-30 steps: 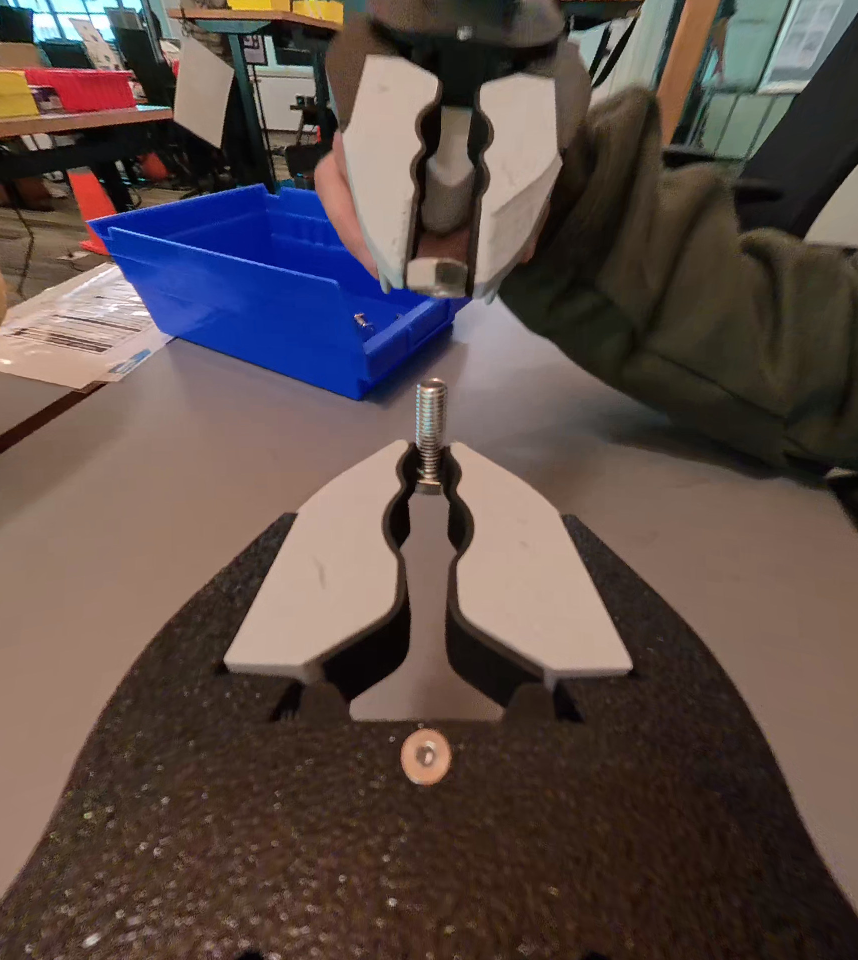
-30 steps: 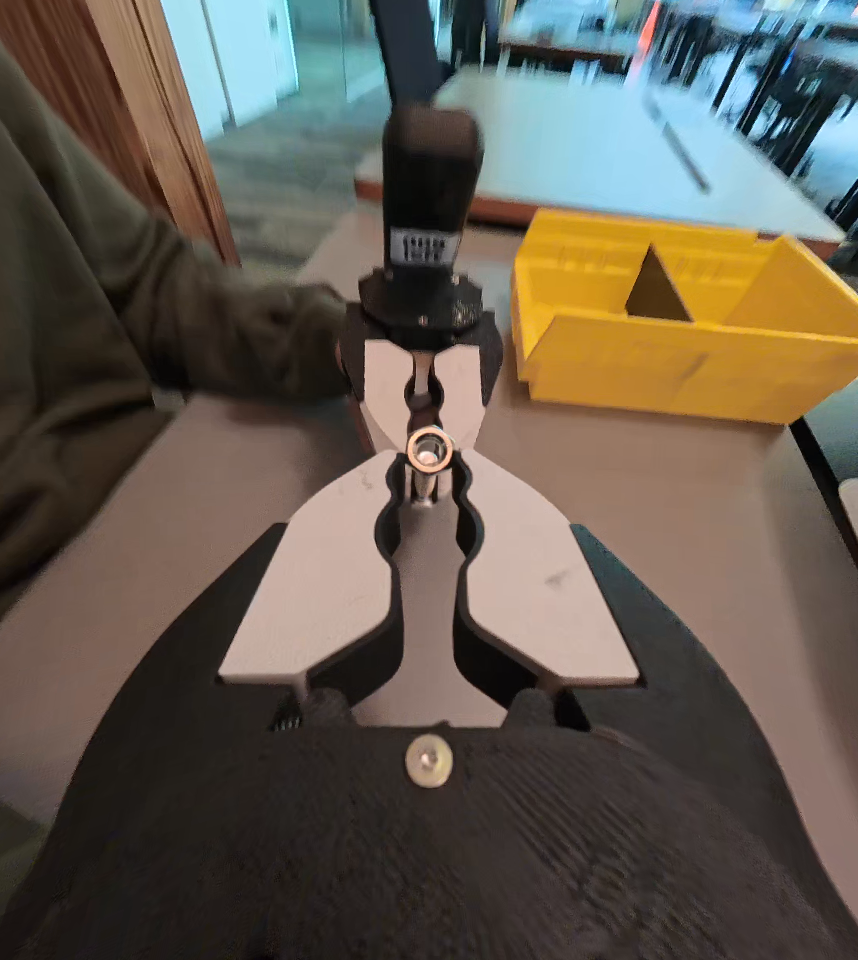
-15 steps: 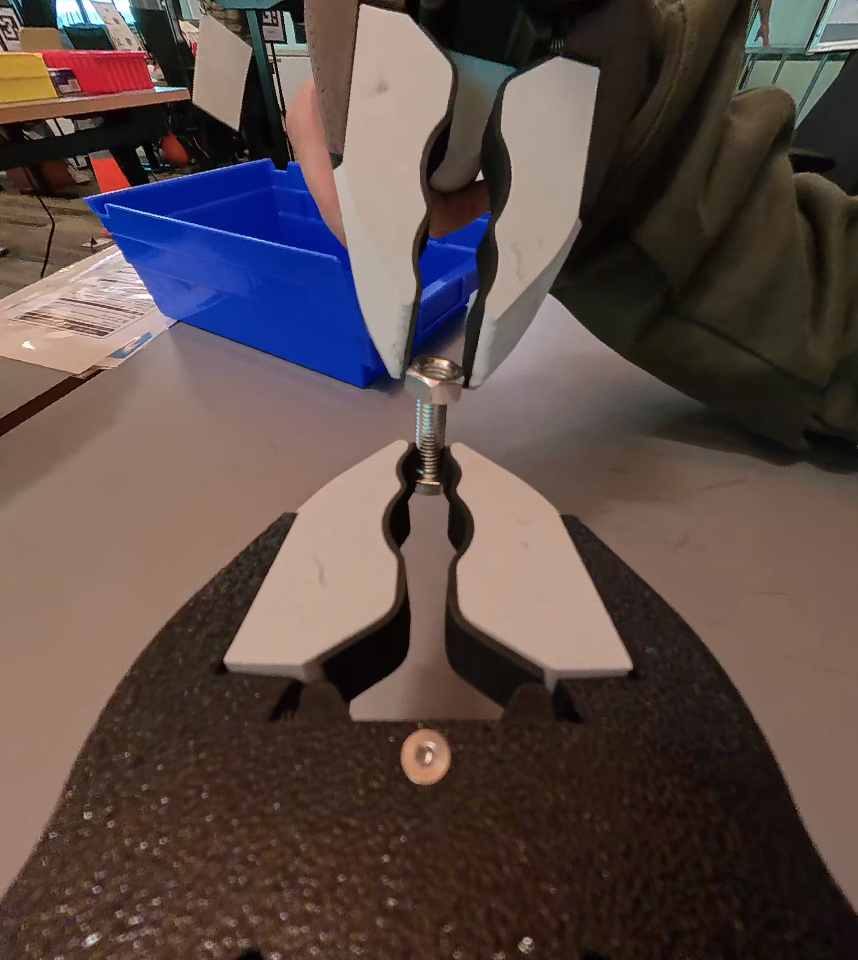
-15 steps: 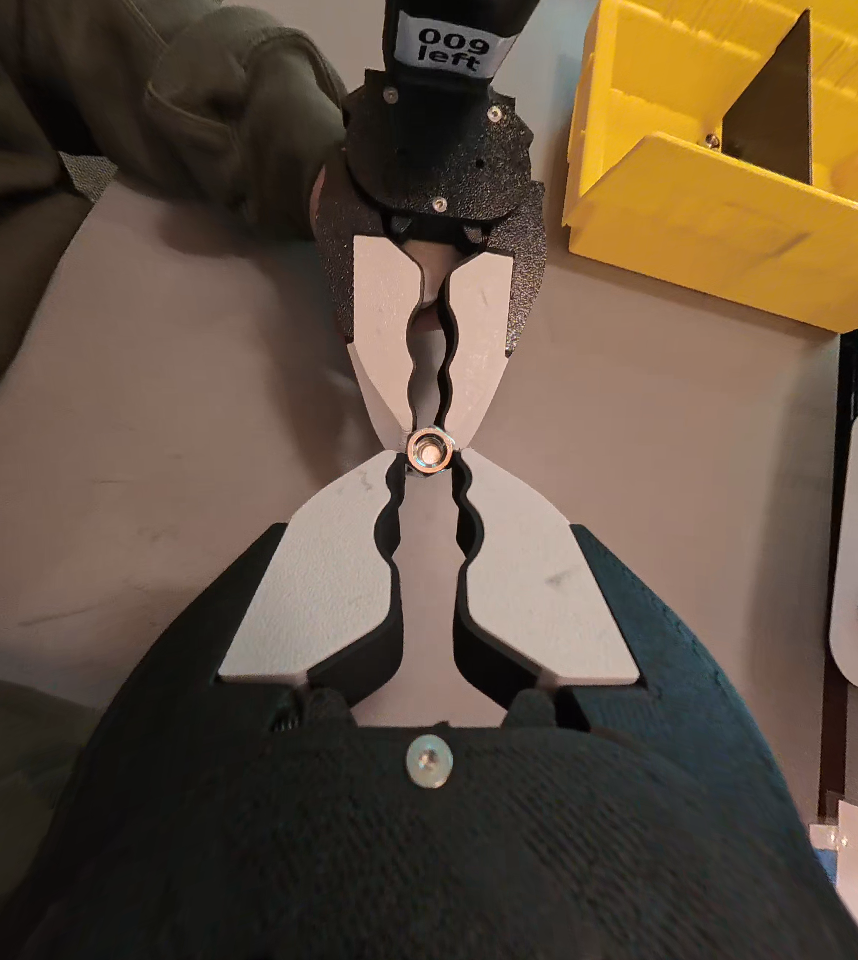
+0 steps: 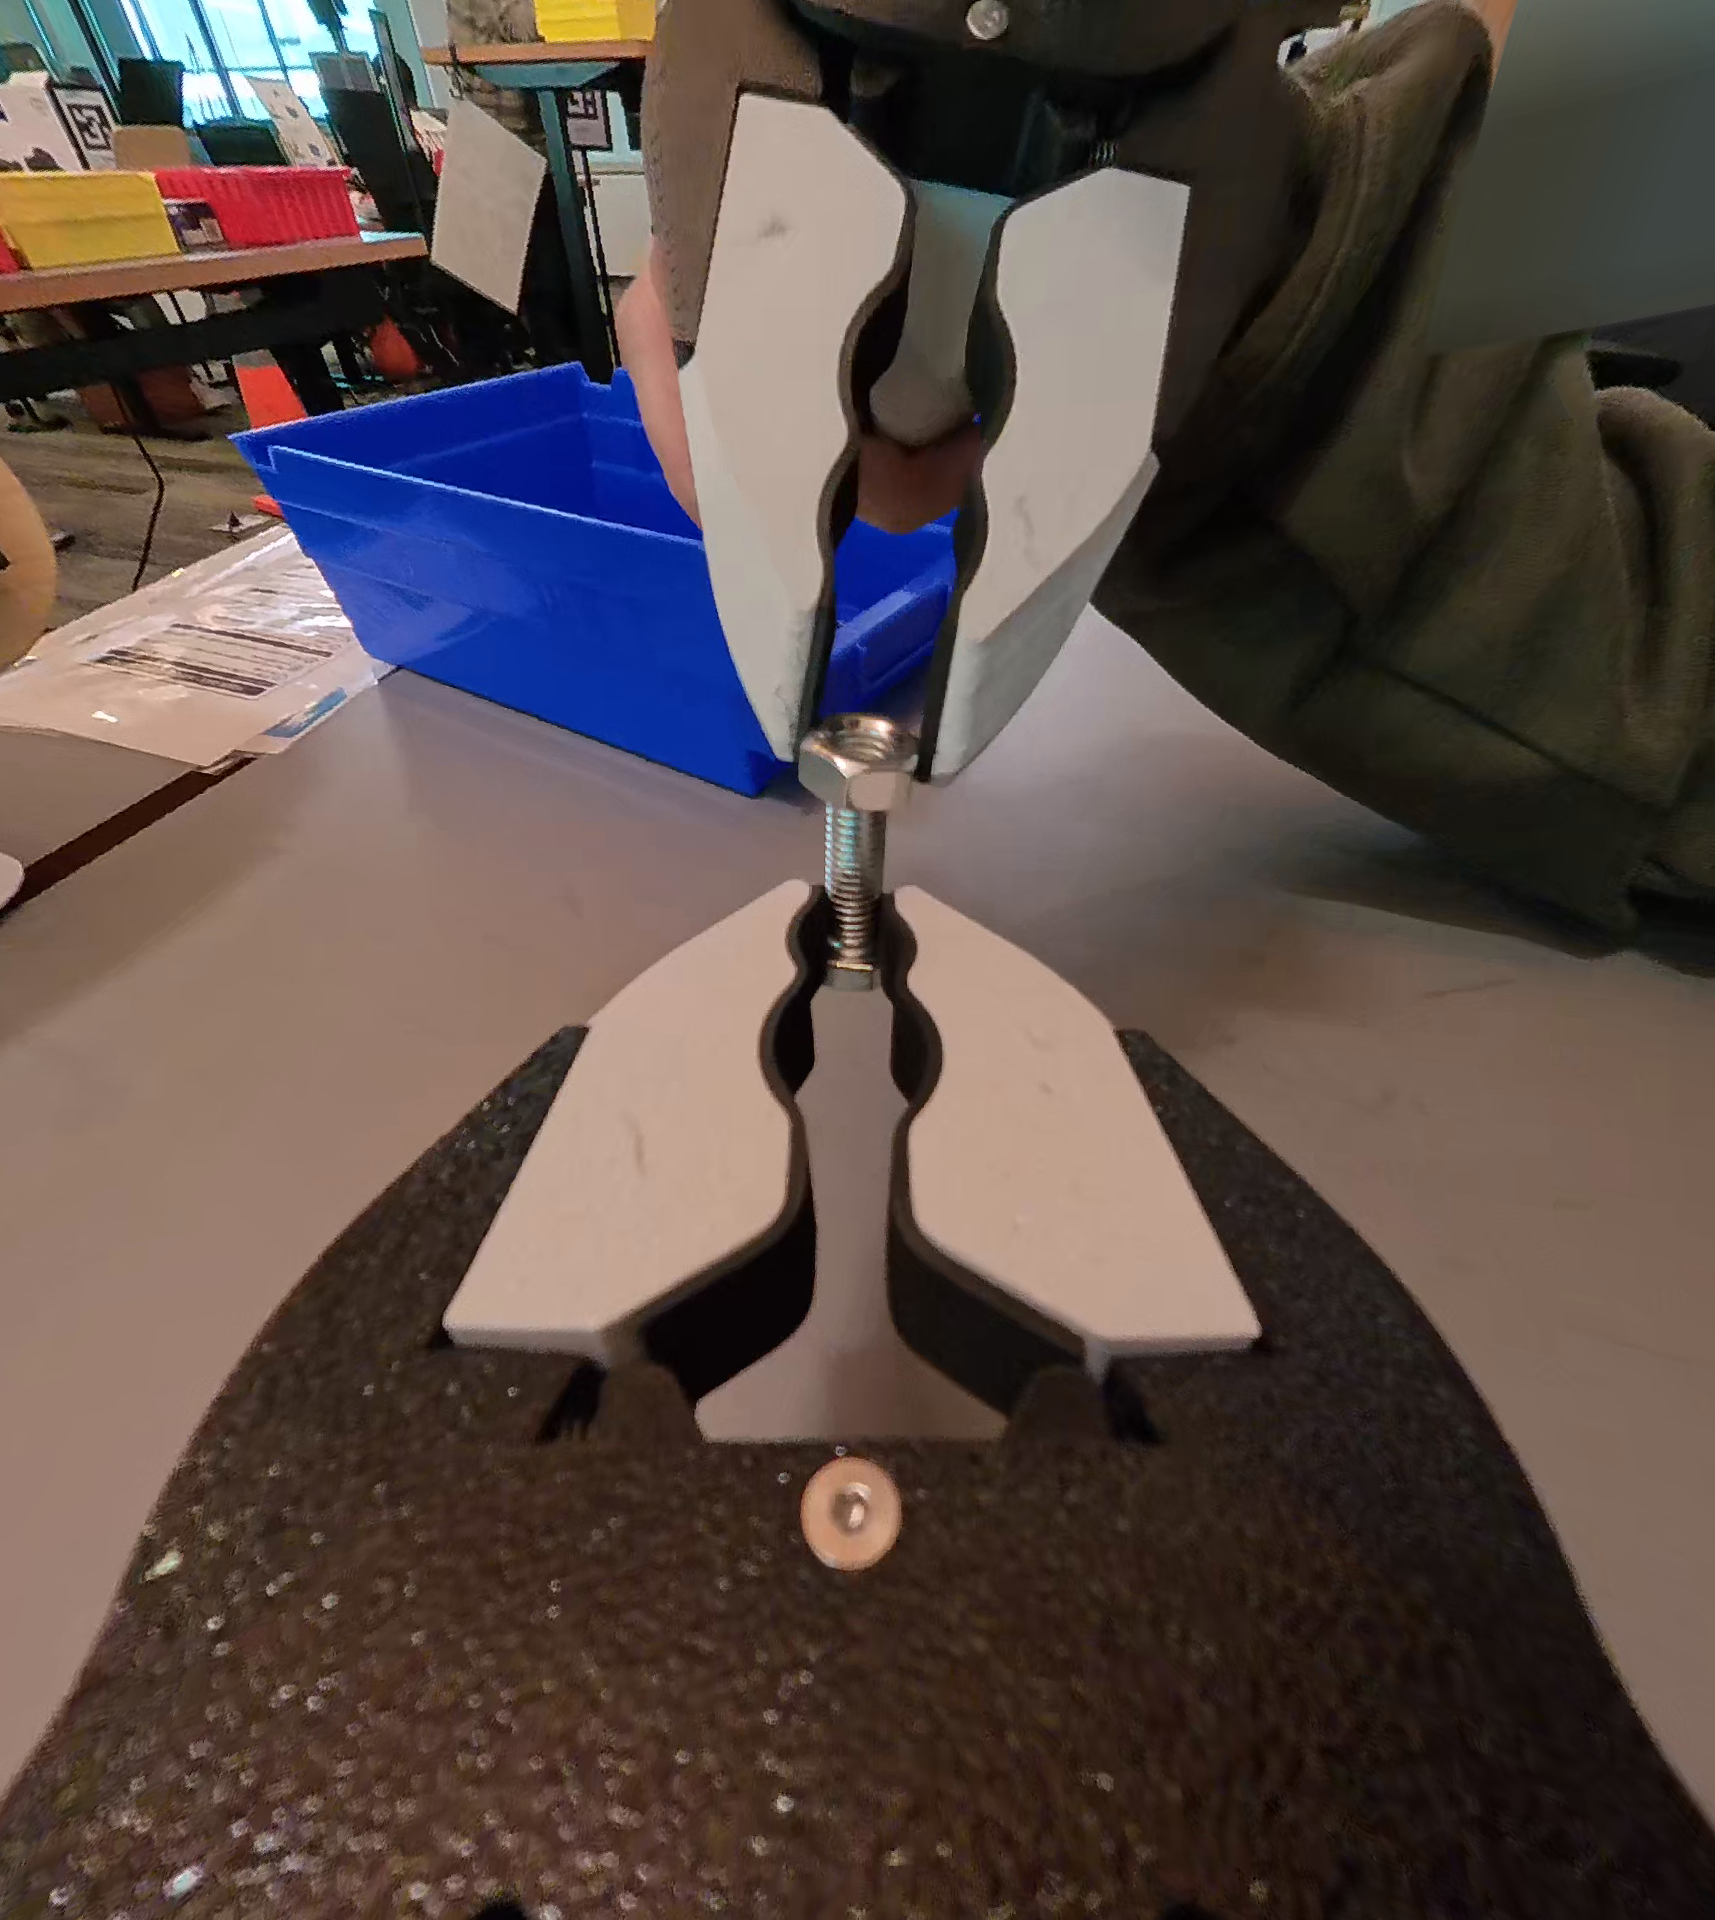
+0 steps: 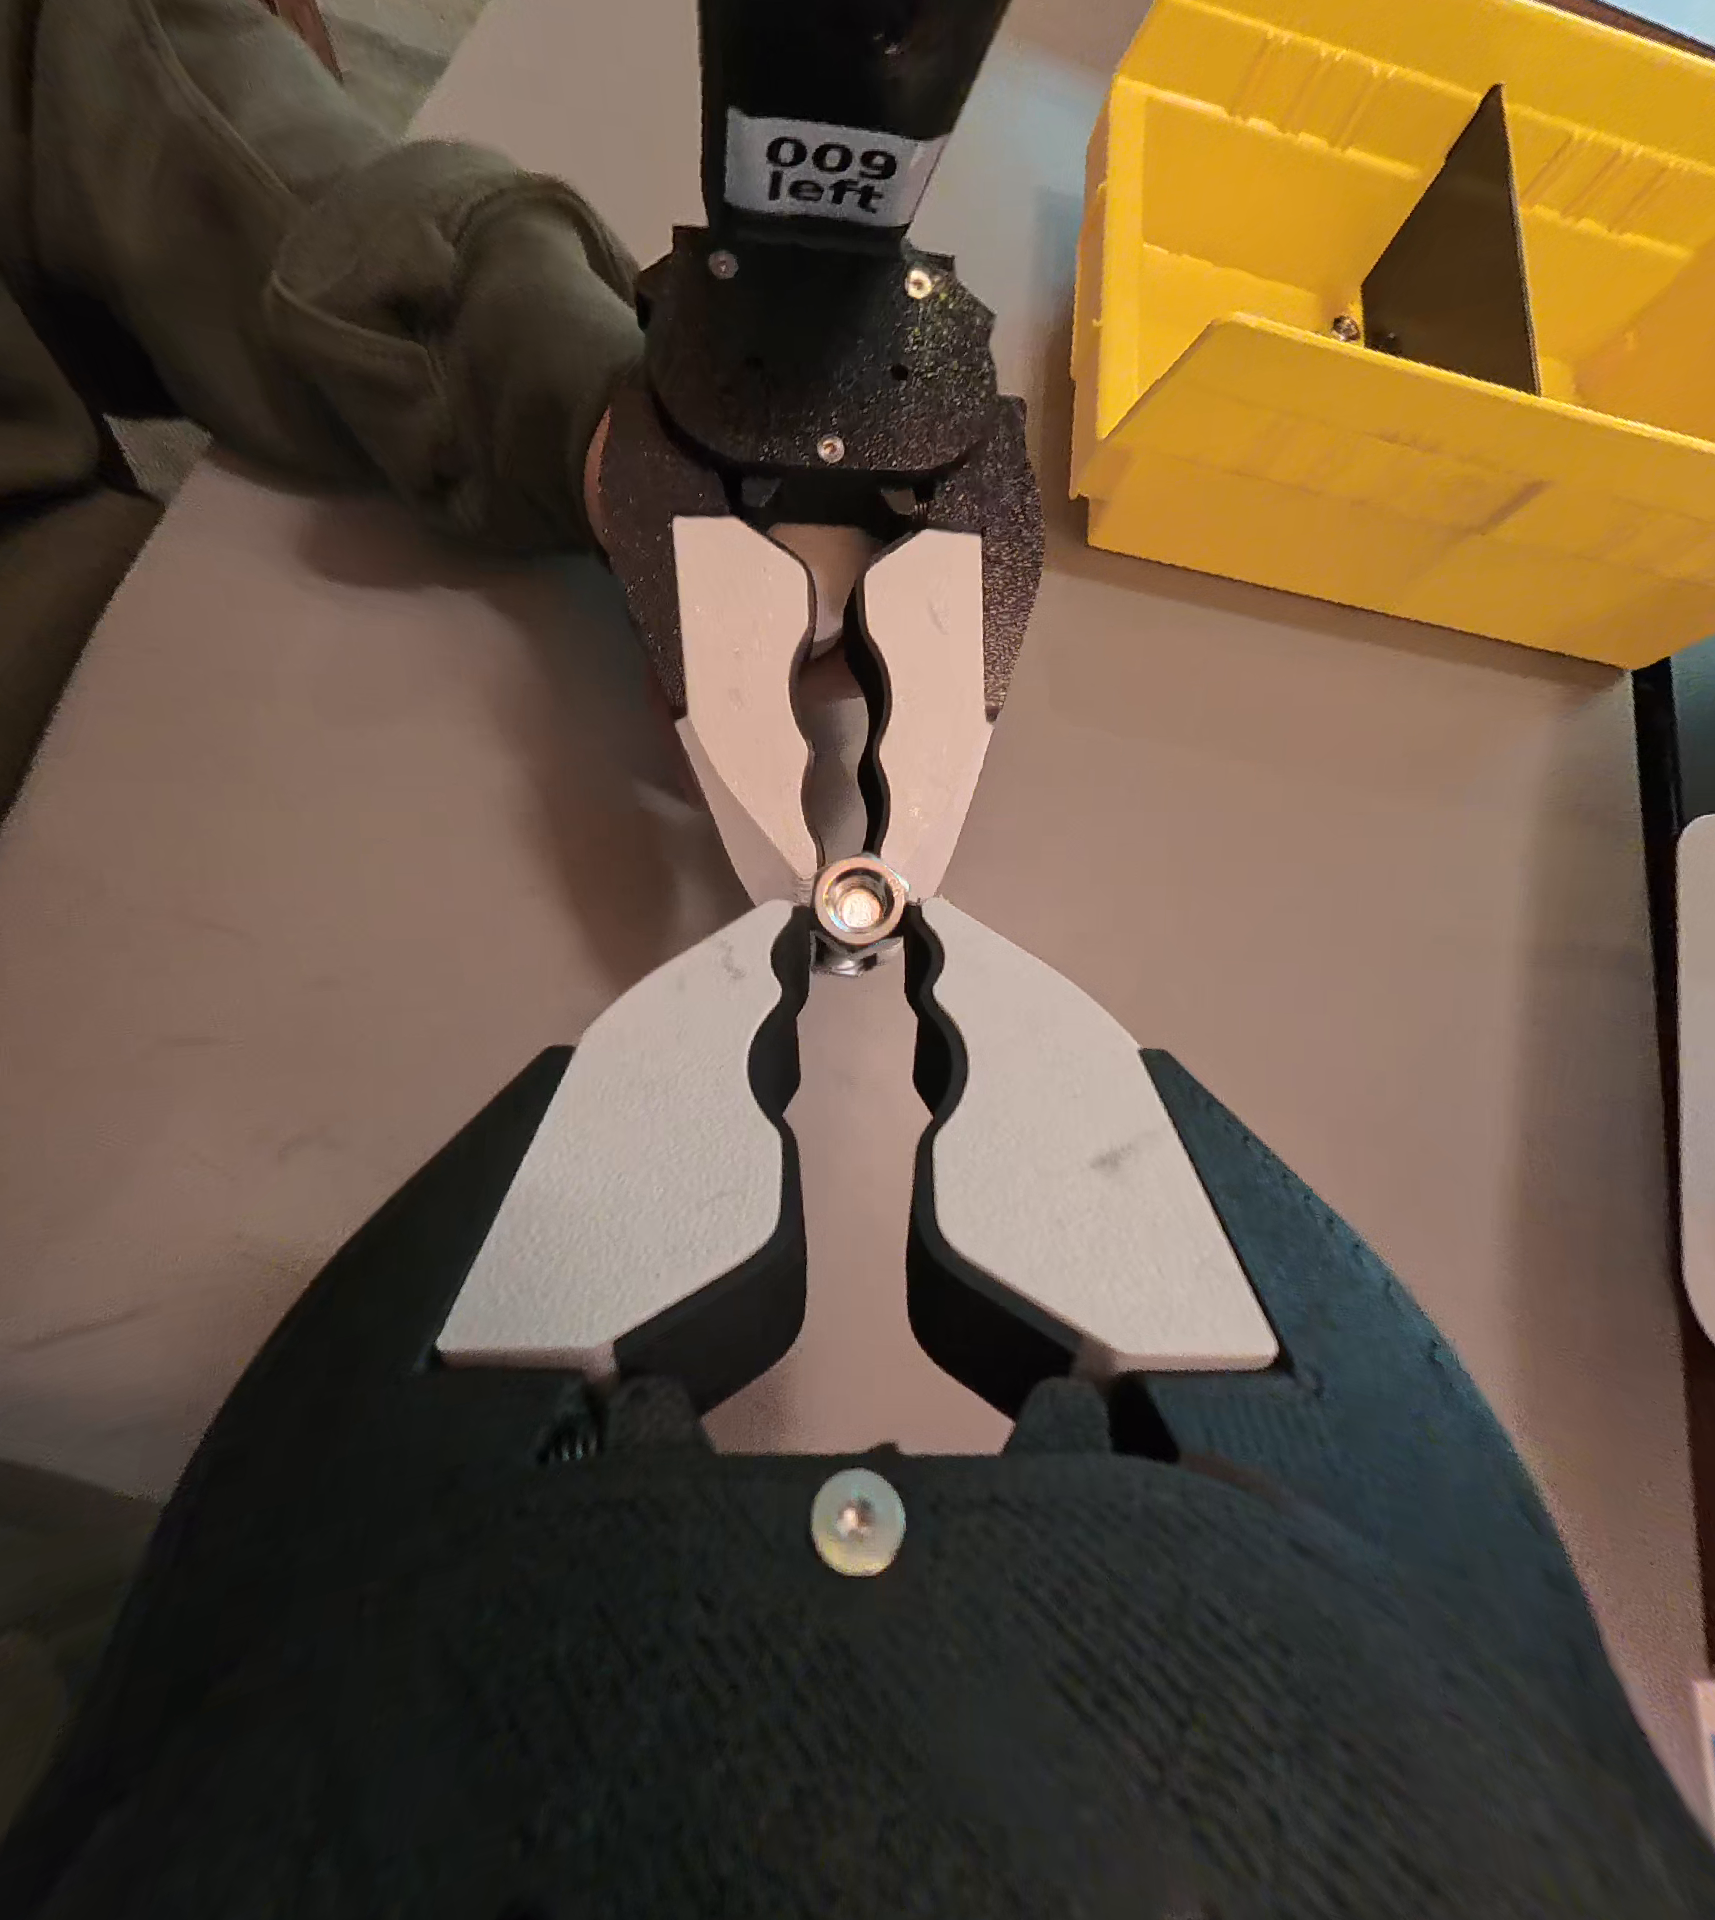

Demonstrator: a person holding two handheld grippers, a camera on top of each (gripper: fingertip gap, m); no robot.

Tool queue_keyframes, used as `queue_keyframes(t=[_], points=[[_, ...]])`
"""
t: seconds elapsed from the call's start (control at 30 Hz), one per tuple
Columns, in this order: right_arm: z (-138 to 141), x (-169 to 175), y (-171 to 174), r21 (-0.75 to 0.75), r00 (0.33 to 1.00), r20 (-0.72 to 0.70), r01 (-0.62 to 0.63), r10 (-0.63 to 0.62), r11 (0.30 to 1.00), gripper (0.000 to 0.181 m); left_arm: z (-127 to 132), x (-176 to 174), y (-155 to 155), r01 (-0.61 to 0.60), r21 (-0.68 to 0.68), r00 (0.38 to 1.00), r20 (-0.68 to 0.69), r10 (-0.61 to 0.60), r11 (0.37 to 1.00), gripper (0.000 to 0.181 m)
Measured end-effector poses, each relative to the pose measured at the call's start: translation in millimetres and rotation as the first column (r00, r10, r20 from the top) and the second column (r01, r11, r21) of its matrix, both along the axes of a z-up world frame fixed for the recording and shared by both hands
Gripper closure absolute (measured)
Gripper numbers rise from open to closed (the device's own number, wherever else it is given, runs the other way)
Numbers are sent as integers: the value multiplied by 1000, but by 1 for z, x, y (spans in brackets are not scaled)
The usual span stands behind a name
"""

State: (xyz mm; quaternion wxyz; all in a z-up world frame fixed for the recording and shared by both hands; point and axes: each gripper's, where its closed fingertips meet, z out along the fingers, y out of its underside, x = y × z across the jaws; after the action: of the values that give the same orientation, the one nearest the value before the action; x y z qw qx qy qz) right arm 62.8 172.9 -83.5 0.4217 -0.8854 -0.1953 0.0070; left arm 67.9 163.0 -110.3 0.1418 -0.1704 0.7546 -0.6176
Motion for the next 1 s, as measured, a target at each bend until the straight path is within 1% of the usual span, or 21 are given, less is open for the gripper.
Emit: queue_keyframes(t=[0.03,0.2,0.43,0.53,0.67,0.73,0.8,0.87,0.9,0.97,1.0], points=[[1,0,0,6,1000,-10,4,-4,1000,164,1,1,0,-4,-5,1000,1,4,1000,172],[1,4,2,7,999,-9,34,-34,999,164,0,4,3,-27,0,1000,3,27,1000,172],[-5,6,2,-12,999,-7,43,-44,999,163,-4,4,2,-17,-12,999,-50,16,1000,172],[-7,8,3,-18,999,21,42,-42,999,157,-5,4,2,-12,-13,998,-59,11,1000,172],[-7,9,1,-22,999,3,54,-54,998,148,-5,4,3,-12,-18,998,-60,11,1000,172],[-2,11,1,10,997,-26,78,-77,997,142,-2,6,5,-25,-39,998,-59,22,999,172],[7,14,3,76,991,-73,119,-114,990,136,1,10,10,-55,-64,997,-62,51,996,172],[15,25,9,187,965,-131,249,-227,950,124,2,15,16,-90,-88,994,-77,83,992,172],[18,32,11,247,941,-167,330,-295,911,121,2,17,18,-102,-95,992,-87,94,990,172],[24,47,14,367,865,-273,499,-422,785,118,1,20,22,-122,-94,989,-100,112,988,172],[22,46,14,400,840,-327,539,-433,741,119,0,20,22,-122,-89,988,-103,113,989,172]])
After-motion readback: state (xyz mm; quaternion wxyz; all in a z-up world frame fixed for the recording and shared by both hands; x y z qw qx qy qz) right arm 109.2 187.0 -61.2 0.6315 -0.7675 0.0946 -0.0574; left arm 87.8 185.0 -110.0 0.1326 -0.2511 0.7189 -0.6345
